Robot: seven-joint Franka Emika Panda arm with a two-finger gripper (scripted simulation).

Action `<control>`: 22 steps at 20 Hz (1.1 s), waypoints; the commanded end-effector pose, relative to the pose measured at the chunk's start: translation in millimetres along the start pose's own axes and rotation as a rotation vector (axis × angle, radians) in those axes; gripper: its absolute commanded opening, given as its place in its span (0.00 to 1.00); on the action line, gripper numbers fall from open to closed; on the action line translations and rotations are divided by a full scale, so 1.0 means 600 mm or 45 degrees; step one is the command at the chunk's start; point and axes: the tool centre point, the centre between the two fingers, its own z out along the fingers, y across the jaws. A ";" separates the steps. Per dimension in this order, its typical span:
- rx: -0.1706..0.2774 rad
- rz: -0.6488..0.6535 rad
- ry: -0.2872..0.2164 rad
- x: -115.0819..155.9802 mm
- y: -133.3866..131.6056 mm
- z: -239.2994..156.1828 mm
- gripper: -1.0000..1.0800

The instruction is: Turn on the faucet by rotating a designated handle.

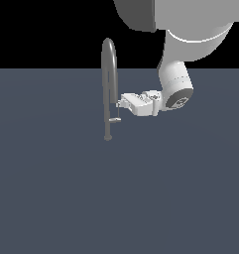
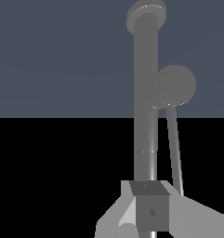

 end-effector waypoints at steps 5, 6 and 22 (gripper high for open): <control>-0.002 0.002 -0.001 0.002 0.020 -0.001 0.00; -0.002 0.002 -0.001 0.002 0.023 -0.001 0.00; -0.003 -0.005 0.000 0.011 0.068 0.000 0.00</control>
